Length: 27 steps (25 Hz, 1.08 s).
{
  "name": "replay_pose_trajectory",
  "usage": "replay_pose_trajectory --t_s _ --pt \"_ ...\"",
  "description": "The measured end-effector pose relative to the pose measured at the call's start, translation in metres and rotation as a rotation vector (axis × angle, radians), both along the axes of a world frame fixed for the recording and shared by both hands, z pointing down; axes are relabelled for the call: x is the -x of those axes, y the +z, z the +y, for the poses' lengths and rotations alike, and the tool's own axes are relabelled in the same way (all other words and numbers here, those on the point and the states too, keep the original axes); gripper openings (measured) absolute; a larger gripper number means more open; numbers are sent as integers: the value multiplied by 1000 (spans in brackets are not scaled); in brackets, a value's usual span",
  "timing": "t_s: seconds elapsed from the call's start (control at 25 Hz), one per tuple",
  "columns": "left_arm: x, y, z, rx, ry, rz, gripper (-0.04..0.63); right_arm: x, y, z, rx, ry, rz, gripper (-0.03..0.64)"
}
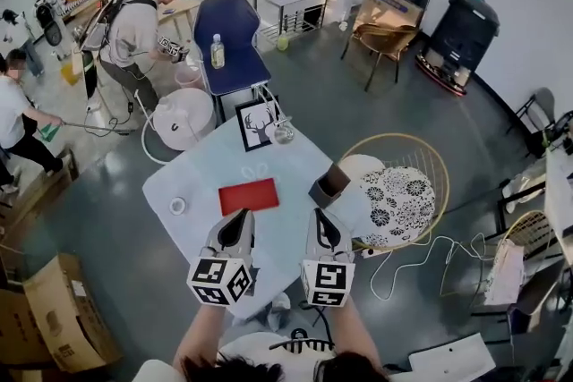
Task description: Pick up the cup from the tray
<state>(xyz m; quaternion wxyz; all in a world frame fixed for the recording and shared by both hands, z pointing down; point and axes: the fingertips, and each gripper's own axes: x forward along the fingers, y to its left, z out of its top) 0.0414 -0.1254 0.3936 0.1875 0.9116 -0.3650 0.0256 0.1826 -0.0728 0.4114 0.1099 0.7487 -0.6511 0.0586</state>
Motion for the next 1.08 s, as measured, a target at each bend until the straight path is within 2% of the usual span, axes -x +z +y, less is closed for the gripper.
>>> replay_pose_trajectory --t_s 0.28,0.56,1.08 --pt "8 5 9 2 -17 -7 0 22 -4 -5 23 -61 1 25" --pt "23 1 6 -6 -25 -8 0 35 -4 -8 34 -75 -1 25" --pt "25 6 5 -1 -11 -10 0 34 6 -6 54 -47 -13 25"
